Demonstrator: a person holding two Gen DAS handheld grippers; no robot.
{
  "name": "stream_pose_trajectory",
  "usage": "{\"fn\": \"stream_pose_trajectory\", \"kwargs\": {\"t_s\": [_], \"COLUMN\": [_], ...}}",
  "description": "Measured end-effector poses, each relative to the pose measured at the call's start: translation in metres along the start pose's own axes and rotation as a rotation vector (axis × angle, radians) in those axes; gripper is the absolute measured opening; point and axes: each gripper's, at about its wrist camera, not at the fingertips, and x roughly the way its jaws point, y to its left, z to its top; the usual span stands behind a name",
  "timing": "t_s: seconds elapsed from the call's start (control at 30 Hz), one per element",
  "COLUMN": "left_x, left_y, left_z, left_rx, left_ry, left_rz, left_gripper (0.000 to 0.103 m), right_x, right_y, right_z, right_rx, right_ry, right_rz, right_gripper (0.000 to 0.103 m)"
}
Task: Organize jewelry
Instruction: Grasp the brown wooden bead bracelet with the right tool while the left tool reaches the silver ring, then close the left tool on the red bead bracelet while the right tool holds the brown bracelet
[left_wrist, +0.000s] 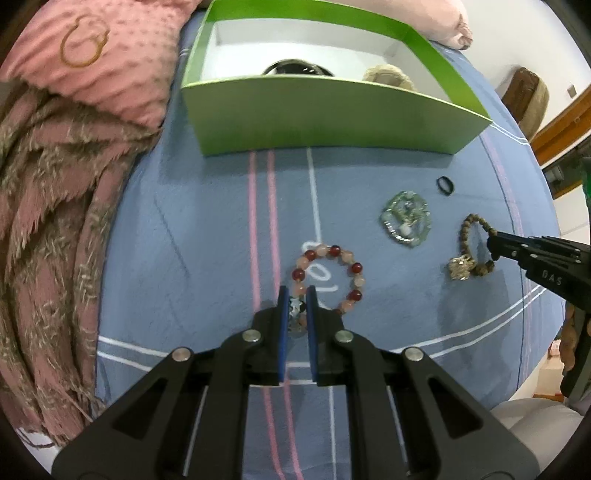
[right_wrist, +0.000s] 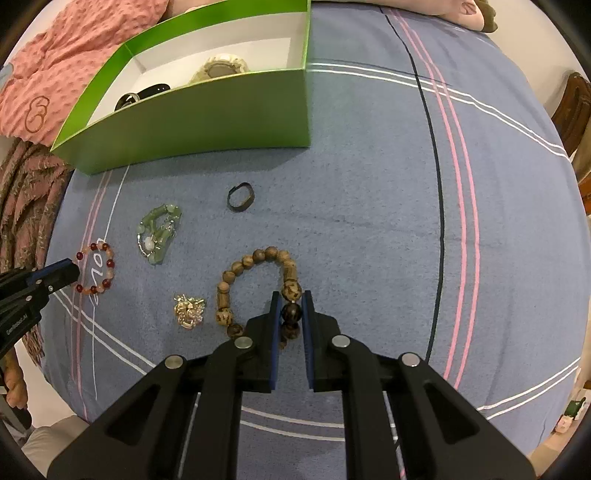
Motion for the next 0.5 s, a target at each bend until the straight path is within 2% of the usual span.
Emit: {"fn": "stream_pose_trajectory", "kwargs": {"t_s": [0.03,0.1,0.13,0.23,0.37,0.5], "left_x": [0.001,0.0,-0.001,-0.007,-0.02,-0.026], "left_y": [0.0,0.0,0.002,0.01,0.028,0.053], "left_z": [0.0,0.0,0.0,-0.003,-0.008,-0.015], "left_rx": [-0.002,-0.007,-0.009,-0.025,-0.054,-0.098], "left_ry": [-0.001,-0.007,-0.012,-0.026,-0.047,-0.051], "left_rz": [-0.004,-0.017,-0.02,-0.026,-0.048,-0.01], "left_gripper": [0.009,0.01,0.013,0.021,0.022,0.023], "right_x": [0.001,0.002,0.002,0.0,-0.001,0.0], "right_y": [0.001,0.003,0.004,0.007,0.005,0.0], "right_z": [0.001,0.002,0.002,0.003,0.003,0.002], "right_rx": [-0.003,-0.006,-0.007,-0.009,0.001,0.023], "right_ry": [0.001,0.004,0.0,-0.006,-0.01,-0.007], "right_rz": [-0.004,-0.014,-0.016,-0.018,-0.017,-0.01], "right_gripper": [0.012,0.023,0.025,0.026,0.026,0.026]}}
